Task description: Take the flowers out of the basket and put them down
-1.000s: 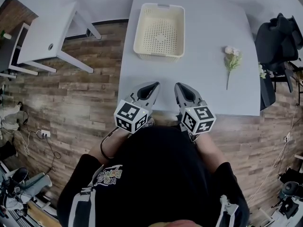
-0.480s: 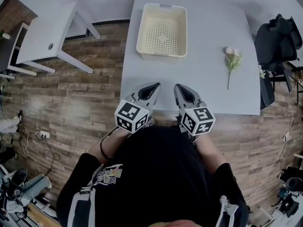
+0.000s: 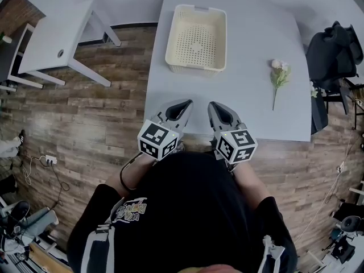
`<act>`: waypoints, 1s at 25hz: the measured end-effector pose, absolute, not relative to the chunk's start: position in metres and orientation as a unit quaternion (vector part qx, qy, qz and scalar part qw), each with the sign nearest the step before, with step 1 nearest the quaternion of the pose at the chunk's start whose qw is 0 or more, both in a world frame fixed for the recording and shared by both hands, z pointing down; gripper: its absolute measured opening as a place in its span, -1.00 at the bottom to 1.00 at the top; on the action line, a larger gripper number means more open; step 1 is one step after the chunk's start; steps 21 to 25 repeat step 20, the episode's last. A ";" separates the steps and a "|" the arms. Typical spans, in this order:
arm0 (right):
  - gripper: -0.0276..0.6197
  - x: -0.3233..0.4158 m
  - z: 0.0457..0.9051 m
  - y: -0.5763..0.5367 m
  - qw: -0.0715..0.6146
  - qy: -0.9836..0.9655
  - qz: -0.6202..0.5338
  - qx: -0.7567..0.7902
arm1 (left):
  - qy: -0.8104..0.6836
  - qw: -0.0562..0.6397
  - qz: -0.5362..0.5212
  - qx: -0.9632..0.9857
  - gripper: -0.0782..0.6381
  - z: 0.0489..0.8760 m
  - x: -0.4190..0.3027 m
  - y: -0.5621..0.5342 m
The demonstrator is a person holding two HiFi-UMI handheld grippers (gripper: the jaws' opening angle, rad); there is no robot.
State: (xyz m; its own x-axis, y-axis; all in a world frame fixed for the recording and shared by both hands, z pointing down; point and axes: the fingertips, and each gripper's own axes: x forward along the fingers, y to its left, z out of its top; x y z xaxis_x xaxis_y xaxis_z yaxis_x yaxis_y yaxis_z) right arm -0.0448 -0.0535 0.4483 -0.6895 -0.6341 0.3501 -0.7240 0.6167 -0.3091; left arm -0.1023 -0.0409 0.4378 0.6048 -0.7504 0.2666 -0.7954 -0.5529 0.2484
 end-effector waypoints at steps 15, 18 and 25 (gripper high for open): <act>-0.85 -0.046 0.451 -0.054 0.102 -0.894 0.219 0.378 | -0.437 0.168 0.070 0.881 -0.76 0.440 -0.100 -0.040; -0.85 -0.046 0.451 -0.056 0.102 -0.894 0.220 0.378 | -0.438 0.168 0.071 0.880 -0.76 0.440 -0.101 -0.042; -0.85 -0.046 0.451 -0.057 0.101 -0.893 0.220 0.378 | -0.440 0.169 0.072 0.879 -0.76 0.440 -0.101 -0.044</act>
